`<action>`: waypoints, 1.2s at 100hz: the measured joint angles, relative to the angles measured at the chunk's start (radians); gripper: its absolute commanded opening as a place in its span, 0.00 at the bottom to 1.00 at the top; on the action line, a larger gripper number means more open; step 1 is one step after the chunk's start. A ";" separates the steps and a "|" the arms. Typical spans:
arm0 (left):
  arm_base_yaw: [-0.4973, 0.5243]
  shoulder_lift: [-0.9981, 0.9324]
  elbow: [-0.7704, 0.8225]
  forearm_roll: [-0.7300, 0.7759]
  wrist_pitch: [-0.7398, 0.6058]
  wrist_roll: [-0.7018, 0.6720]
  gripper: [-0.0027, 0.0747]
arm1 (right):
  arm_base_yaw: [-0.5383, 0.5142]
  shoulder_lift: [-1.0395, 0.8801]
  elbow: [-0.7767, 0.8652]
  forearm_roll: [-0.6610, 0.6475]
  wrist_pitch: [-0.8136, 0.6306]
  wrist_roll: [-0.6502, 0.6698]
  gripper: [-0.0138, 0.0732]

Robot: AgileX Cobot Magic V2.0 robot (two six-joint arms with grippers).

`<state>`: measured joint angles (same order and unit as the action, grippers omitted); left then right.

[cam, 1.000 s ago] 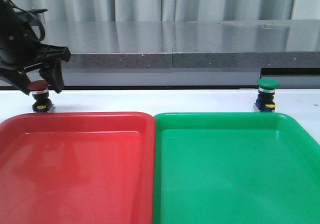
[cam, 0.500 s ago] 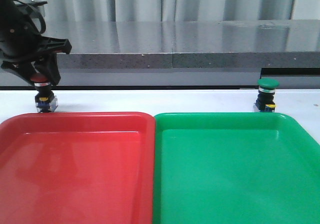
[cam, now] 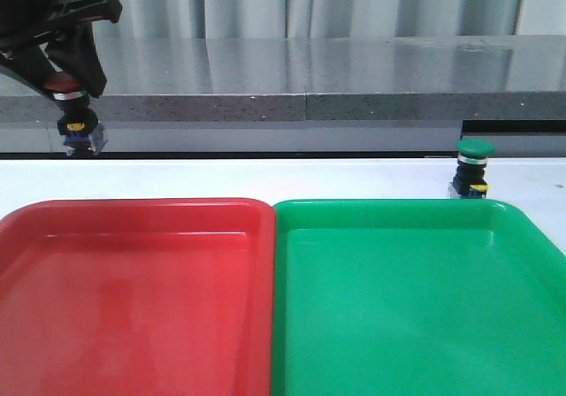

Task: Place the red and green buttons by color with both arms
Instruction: 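Lift the red push button with the left gripper, then move the red button over the red tray and lower it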

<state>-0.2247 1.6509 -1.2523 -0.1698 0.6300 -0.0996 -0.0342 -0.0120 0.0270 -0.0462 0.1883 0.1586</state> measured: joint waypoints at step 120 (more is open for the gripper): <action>-0.261 -0.182 0.517 0.022 -0.202 -0.184 0.55 | 0.000 0.000 0.000 0.000 0.000 0.000 0.09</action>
<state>-0.4859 1.4686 -0.7350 -0.1477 0.4281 -0.2837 -0.0342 -0.0120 0.0270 -0.0462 0.1883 0.1586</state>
